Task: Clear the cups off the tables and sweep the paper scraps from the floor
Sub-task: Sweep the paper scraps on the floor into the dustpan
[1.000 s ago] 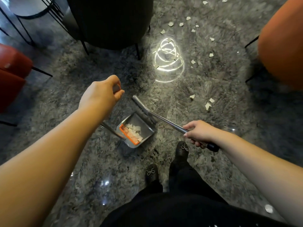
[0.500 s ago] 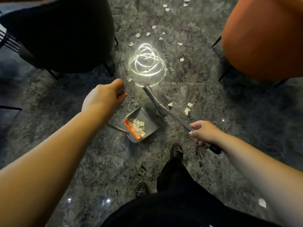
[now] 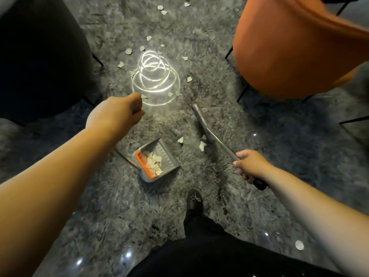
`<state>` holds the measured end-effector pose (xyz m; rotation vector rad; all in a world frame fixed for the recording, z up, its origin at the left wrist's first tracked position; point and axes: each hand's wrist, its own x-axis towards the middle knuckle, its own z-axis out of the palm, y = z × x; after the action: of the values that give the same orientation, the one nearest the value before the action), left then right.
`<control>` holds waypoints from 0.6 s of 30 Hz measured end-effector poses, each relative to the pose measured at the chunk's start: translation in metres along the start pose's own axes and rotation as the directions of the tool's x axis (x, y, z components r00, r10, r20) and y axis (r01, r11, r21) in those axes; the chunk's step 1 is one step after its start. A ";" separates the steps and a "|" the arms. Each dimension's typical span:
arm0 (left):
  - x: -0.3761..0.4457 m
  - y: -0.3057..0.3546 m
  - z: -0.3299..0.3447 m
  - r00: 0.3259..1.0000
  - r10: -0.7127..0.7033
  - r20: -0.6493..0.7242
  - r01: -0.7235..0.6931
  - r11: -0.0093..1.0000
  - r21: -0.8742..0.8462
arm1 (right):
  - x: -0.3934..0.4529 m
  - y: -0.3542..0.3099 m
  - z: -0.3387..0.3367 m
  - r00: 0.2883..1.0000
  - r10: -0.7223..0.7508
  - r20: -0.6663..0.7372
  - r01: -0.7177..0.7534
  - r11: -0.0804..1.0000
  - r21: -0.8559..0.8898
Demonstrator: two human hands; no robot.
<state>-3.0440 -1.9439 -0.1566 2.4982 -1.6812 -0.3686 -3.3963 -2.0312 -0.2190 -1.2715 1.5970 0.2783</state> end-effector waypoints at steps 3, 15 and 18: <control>0.022 0.004 0.000 1.000 0.000 -0.019 0.000 1.000 0.027 | 0.018 -0.007 -0.011 1.000 0.014 -0.006 -0.014 0.999 -0.030; 0.049 0.005 0.001 1.000 -0.001 -0.027 0.002 0.999 0.042 | 0.029 -0.036 0.008 0.972 0.015 0.235 0.067 0.938 -0.339; 0.050 0.002 -0.001 1.000 0.003 -0.024 -0.002 1.000 0.021 | 0.018 -0.043 0.029 0.962 0.011 0.274 0.072 0.954 -0.291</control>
<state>-3.0277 -1.9910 -0.1625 2.5048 -1.6880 -0.3205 -3.3432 -2.0386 -0.2295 -1.4166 1.3299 0.6685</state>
